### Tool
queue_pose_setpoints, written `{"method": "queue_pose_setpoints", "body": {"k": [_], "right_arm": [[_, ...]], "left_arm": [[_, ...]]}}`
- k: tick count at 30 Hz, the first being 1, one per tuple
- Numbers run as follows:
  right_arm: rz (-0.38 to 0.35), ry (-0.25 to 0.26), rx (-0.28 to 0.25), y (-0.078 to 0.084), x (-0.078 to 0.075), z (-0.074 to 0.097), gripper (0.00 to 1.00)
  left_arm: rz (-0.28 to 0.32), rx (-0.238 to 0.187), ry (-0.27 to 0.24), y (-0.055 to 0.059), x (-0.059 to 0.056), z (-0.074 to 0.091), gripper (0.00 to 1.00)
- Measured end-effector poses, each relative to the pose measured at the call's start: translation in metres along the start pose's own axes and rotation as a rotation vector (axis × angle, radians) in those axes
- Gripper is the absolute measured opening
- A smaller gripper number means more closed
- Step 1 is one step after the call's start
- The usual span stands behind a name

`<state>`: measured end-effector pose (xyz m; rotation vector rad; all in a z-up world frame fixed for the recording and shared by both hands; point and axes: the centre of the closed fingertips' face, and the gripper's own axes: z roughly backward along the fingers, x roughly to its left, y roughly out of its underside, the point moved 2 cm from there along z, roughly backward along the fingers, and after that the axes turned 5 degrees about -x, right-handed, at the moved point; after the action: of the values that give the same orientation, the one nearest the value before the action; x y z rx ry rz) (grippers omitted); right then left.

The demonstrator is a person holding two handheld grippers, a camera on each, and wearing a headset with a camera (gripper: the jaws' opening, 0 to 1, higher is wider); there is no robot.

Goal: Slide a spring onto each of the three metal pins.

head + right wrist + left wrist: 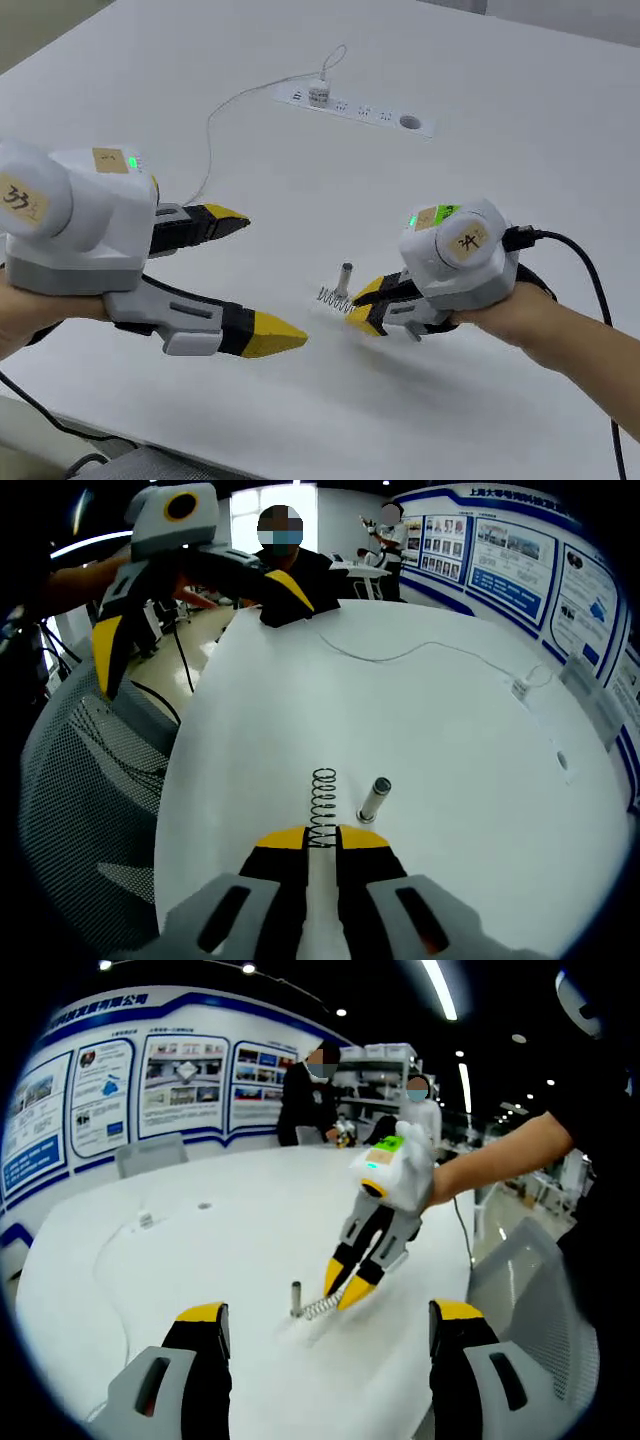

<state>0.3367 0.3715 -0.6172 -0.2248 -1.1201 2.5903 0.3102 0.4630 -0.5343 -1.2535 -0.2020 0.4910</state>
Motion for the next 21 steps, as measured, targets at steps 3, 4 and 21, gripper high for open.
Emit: {"method": "queue_pose_setpoints", "body": {"k": [3,4,21], "right_arm": [[0.023,0.0,-0.017,-0.006,0.003,0.011,0.1],[0.04,0.005,-0.023,-0.009,0.004,0.015,0.1],[0.282,-0.05,-0.083,-0.036,0.035,0.055,0.1]], "left_arm": [[0.005,0.002,0.017,0.0,-0.003,-0.003,0.81],[0.013,0.002,0.027,0.0,-0.005,-0.005,0.81],[-0.029,0.009,0.14,-0.006,-0.034,-0.024,0.59]]}}
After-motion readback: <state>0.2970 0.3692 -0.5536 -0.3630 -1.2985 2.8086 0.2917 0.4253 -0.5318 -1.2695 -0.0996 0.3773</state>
